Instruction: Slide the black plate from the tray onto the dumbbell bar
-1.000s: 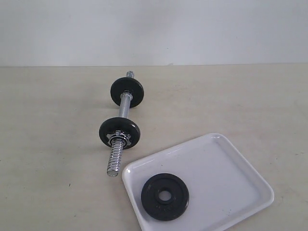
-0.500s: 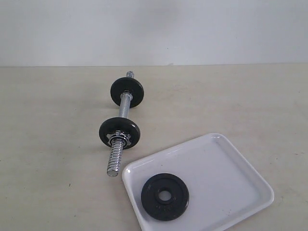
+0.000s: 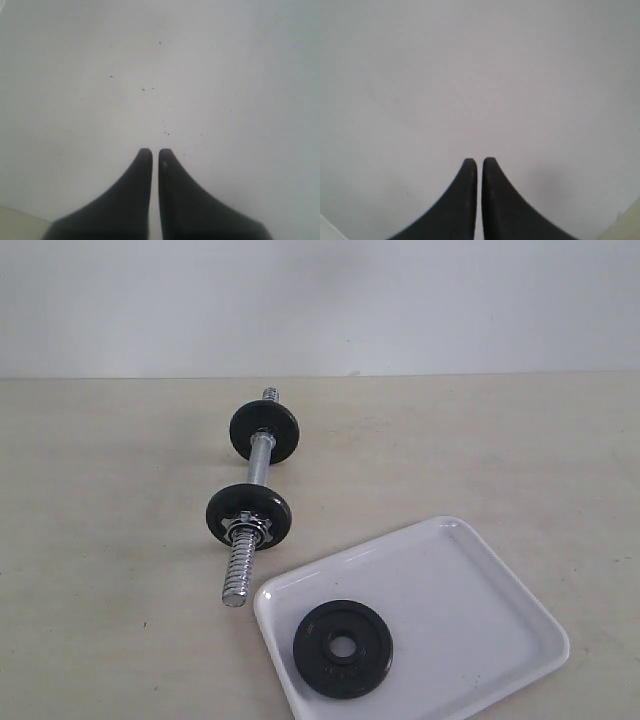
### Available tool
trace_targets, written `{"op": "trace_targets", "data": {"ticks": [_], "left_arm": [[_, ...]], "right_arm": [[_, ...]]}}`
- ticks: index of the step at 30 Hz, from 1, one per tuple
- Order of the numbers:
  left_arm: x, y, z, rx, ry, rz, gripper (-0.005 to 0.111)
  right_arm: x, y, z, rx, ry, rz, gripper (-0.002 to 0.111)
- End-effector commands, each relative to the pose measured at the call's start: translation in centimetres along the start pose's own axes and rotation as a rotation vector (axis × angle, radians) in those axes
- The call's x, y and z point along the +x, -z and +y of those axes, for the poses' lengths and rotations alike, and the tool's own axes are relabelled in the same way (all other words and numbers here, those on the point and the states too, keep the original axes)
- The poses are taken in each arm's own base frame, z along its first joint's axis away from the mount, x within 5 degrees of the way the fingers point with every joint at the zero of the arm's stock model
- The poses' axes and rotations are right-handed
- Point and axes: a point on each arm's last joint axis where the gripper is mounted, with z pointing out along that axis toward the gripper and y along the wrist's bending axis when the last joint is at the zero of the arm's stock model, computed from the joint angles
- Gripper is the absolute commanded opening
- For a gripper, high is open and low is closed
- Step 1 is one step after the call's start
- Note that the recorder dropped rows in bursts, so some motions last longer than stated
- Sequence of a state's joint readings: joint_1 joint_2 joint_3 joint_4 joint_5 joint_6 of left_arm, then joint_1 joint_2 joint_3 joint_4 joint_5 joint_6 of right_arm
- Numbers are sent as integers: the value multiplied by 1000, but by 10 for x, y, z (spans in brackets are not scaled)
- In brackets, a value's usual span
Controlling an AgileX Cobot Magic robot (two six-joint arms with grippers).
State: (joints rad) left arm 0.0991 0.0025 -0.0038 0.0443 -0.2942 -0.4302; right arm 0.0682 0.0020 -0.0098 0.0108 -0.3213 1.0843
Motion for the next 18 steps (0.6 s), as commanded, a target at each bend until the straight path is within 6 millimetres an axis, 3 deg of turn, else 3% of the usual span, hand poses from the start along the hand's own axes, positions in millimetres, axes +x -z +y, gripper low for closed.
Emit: {"op": "trace_targets", "data": {"ticks": [1,5,10,18], "left_arm": [[0,0,-1,-11,31,44,4],[-23,-4,-11,-10,-162,77,4],[-61,-12,-25,3,-242,19,4],[-103,-51,-38,-56,-327,119,4]], "right_arm": [[-4,-4,24,-18,257,84,0],[-19,-6,47,-5,422,66,0],[-34,-8,77,-70,507,14,0],[-30,-35,101,-197,726,178,0]]}}
